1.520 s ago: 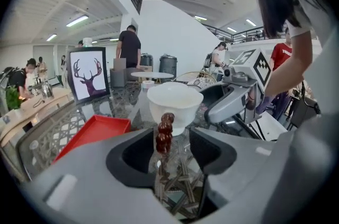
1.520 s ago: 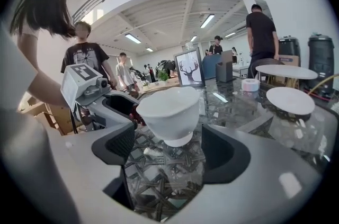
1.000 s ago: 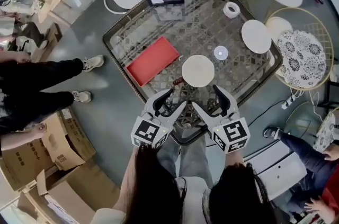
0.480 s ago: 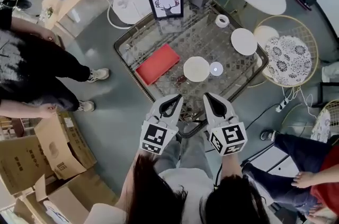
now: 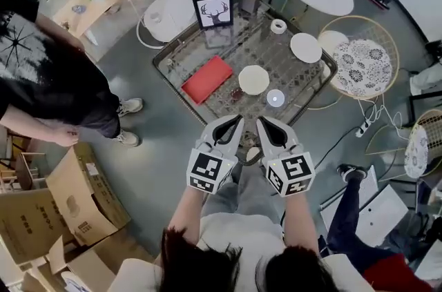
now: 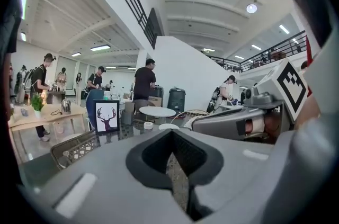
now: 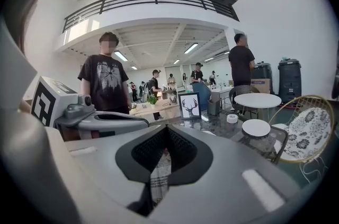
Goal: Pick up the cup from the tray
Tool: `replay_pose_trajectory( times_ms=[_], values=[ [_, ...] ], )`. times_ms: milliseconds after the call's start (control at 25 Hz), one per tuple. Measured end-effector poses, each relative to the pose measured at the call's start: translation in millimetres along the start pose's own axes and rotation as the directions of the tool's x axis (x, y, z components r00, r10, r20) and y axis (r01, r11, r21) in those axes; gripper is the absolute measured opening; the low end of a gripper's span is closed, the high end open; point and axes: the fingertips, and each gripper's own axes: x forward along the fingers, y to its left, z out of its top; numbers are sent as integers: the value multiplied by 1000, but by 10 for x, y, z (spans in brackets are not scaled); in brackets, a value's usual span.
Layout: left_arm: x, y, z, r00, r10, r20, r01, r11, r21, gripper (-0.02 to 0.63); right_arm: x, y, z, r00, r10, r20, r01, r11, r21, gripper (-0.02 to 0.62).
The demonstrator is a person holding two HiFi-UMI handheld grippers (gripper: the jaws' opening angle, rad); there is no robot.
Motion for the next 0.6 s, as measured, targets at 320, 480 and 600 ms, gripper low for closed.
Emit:
replay_pose_trajectory(
  times_ms=[320, 480, 600],
  values=[
    [-123, -51, 165, 1000, 3, 26, -4, 1000, 18, 1, -87, 167, 135, 1000, -7, -3, 7, 999, -40, 23],
    [-112, -112, 217, 1000, 12, 28, -14, 998, 62, 1, -116, 183, 197, 1000, 8, 4, -7, 997, -71, 23],
    [-89, -138, 272, 999, 28, 29, -30, 997, 70, 1, -146, 177, 233, 1000, 21, -2, -21, 997, -78, 23]
  ],
)
